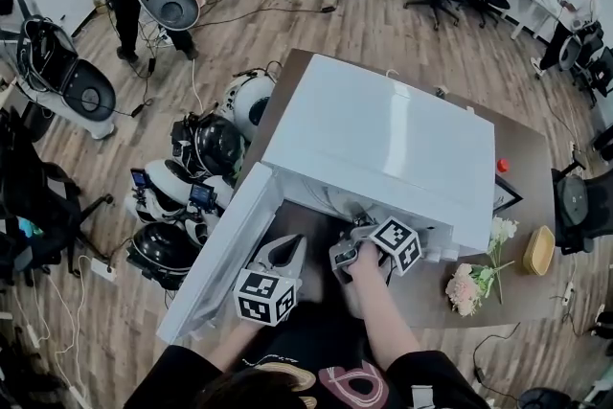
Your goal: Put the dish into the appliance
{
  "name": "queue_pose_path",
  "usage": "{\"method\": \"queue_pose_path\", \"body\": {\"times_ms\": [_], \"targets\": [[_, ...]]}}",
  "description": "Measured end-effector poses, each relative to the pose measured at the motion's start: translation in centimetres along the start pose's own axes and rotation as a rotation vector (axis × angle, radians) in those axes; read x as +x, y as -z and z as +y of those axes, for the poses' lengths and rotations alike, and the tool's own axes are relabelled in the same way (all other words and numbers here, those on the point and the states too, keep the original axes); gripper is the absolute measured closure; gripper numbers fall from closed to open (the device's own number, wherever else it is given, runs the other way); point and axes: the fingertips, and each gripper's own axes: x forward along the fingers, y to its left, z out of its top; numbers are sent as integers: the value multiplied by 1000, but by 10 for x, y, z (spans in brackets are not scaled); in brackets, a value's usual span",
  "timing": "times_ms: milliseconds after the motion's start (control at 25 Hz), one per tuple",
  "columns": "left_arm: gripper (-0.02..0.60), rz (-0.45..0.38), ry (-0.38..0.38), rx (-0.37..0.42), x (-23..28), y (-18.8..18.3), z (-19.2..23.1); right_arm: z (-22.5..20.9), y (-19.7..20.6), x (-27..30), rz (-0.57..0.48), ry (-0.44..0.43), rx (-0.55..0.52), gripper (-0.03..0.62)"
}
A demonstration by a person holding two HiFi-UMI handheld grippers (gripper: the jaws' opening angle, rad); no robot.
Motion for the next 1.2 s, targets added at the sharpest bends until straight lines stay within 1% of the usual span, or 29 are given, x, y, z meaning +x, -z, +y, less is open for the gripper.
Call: {"method": "queue_pose_path", "body": {"times_ms": [120,280,440,560,840,1040,1200], "targets": [[572,1,-1,0,0,1,0,4,-2,1,-8,-8,-67,543],[572,2,-1,0,0,1,0,9,-4,2,-7,2,-214,528],[572,4,1,4,1,1,-1,14,-5,3,4,-5,-351,493],[572,5,3,4,2,1,-1,17,-5,3,9,-6,-439,448],[572,1,5,4,1,0,0,23,-3,4,16,-23,-551,358],[572,1,4,6,1,1,0,22,6,7,55,-18,-721,302],[572,-4,3,13,1,-1,0,21,10,9,70,26,-867,275]]}}
